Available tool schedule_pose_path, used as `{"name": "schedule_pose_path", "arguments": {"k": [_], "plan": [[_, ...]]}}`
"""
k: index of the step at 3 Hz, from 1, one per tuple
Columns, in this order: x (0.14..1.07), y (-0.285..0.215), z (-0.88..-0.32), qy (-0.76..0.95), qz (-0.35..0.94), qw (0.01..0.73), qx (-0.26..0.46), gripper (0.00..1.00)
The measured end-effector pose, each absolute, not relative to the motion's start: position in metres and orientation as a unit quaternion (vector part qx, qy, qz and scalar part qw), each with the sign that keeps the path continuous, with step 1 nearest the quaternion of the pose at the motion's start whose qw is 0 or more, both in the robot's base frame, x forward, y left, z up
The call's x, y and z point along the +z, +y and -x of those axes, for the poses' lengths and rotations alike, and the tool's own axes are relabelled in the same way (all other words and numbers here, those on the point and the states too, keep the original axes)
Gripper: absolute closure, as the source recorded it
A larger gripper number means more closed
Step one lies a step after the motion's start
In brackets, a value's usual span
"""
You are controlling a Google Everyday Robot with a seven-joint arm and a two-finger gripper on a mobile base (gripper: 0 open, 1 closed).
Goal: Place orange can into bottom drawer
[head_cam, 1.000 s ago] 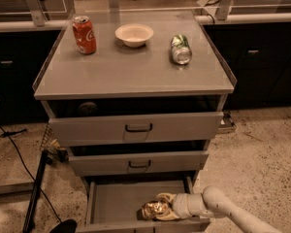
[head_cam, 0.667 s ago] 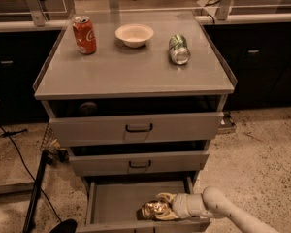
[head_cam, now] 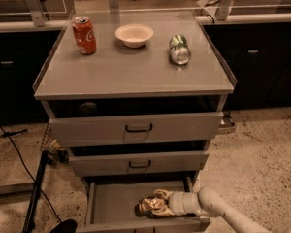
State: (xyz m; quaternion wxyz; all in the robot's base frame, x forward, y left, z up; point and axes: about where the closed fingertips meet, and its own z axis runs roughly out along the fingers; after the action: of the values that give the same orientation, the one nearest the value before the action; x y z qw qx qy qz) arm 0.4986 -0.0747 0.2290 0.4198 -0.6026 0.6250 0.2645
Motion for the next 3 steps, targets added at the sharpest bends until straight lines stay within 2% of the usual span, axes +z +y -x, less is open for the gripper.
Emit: {"name": "schedule_pose_path", "arguments": {"k": [3], "plan": [[0.189, -0.062, -0.542, 0.626, 0.597, 0.429, 0.26, 1.0]]}}
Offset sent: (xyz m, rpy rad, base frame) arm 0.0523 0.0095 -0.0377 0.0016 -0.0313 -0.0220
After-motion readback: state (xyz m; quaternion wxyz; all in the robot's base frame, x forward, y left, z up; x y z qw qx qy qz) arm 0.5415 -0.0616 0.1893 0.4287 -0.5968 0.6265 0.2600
